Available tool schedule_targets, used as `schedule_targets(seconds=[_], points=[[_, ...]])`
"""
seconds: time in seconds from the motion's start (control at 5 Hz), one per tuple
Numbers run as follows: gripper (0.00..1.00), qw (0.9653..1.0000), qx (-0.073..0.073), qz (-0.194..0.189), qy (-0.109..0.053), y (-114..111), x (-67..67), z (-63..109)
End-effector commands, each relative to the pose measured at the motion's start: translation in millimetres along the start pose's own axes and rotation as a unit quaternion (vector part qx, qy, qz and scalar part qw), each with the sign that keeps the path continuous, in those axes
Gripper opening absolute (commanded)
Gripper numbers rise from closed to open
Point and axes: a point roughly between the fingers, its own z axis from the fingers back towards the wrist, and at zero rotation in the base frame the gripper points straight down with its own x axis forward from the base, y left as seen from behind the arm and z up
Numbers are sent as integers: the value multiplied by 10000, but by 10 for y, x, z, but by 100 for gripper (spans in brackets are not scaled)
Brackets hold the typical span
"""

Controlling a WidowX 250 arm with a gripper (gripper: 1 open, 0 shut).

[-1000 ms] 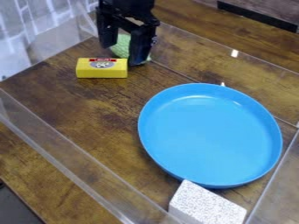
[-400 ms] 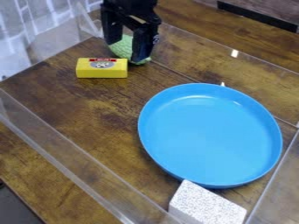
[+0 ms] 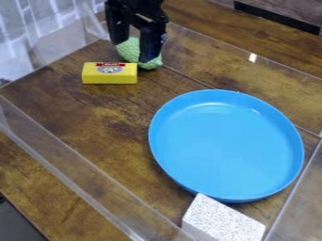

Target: Put the white object in the blue tray

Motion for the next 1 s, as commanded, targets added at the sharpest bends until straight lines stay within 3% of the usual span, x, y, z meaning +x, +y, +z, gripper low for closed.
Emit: schedule_targets(seconds=[0.0,0.8], points=[[100,9996,64,81,-273,116,60,78],[100,9988,23,-189,-444,225,151,-66]])
